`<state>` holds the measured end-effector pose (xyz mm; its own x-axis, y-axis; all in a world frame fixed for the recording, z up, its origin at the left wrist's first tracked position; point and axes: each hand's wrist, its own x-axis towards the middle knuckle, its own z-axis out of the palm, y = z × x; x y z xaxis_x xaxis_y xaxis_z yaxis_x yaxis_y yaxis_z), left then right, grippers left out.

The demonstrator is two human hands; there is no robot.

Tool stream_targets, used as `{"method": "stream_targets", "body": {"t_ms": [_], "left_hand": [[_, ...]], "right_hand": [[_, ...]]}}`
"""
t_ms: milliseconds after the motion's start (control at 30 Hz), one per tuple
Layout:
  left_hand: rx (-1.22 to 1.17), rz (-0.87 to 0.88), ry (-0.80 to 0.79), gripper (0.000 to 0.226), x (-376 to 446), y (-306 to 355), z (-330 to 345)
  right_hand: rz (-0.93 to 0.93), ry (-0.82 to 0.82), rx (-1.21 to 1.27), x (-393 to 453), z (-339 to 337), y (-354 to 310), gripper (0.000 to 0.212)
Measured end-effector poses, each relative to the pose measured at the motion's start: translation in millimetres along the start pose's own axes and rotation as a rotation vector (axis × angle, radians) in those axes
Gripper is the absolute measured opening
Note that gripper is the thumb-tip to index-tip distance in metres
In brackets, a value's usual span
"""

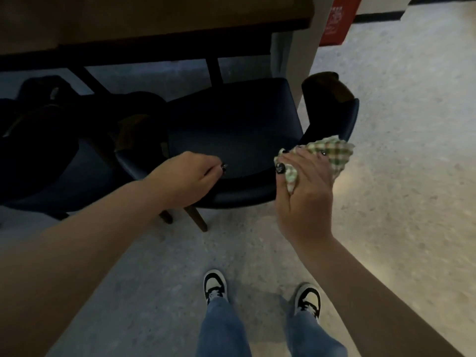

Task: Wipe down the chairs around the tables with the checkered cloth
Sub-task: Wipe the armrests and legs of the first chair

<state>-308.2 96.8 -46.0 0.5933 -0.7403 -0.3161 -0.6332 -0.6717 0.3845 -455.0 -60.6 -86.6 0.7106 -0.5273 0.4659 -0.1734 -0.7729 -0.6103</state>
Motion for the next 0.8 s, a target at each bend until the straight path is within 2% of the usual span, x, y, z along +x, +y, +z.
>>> {"method": "stream_targets", "body": {"t_ms": [100, 233, 367, 500, 700, 800], "left_hand": [[0.013, -0.021, 0.016, 0.036, -18, -56, -15], [-0.006, 0.043, 0.147, 0.036, -27, -120, -24], [-0.089, -0.035, 0.226, 0.036, -24, -162, -21], [-0.37, -0.126, 0.322, 0.038, -22, -183, -9], [-0.989, -0.321, 0.341, 0.039, -24, -187, -6], [-1.319, -0.476, 0.419, 0.038, -20, -180, -6]], "right_hand": [[0.029, 0.001, -0.059, -15, 11, -25, 0.034], [0.071, -0.012, -0.126, -33, 33, -66, 0.035], [0.087, -0.068, -0.141, -49, 64, -120, 0.039], [0.131, -0.227, -0.17, -46, 95, -168, 0.045], [0.175, -0.732, -0.28, -2, 129, -203, 0.057], [0.191, -0.8, -0.298, 15, 144, -210, 0.057]]}}
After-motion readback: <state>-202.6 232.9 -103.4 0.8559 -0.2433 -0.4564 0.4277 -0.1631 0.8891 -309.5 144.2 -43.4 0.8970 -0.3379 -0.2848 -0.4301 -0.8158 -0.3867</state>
